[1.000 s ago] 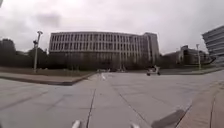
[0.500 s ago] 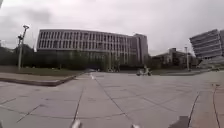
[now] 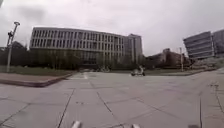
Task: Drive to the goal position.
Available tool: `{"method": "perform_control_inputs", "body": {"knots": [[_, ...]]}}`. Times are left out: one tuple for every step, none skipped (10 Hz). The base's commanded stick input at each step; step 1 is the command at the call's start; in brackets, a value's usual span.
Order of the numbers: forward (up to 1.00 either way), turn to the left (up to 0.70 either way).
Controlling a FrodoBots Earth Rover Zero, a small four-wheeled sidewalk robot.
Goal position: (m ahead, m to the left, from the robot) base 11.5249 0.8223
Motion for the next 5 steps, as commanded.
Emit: {"method": "perform_control_inputs", "body": {"knots": [[0.7,0.07],[0.7,0.14],[0.7,0.35],[0.7,0.35],[0.7,0.08]]}}
